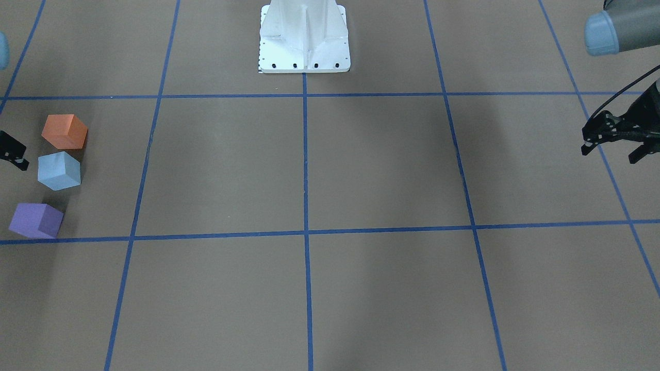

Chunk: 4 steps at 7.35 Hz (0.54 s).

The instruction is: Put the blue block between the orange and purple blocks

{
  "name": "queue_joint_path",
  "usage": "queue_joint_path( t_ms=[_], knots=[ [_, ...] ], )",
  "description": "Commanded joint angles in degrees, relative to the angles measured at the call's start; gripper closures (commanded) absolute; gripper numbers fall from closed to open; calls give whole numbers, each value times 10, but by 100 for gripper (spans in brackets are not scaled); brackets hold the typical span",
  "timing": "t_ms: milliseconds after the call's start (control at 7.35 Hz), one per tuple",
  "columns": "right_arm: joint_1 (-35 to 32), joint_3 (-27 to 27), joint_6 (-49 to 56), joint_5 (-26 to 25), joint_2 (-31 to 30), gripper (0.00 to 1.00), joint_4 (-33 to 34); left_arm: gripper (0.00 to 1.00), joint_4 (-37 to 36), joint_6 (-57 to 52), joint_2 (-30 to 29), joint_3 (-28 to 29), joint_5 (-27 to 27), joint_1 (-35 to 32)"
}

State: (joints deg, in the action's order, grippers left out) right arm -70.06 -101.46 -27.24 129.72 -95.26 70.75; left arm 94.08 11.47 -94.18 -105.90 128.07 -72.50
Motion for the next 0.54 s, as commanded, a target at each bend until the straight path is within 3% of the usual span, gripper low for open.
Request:
queue_joint_path(
  t_ms=[0, 136, 408],
  knots=[
    [-111, 5, 214, 35, -11, 0, 78, 0, -3, -134, 36, 31, 27, -94],
    [-149, 4, 260, 49, -29, 0, 90, 0, 2, -196, 58, 59, 89, -130],
    [-196, 3, 279, 74, -78, 0, 80, 0, 5, -208, 74, 123, 76, -165]
  ],
)
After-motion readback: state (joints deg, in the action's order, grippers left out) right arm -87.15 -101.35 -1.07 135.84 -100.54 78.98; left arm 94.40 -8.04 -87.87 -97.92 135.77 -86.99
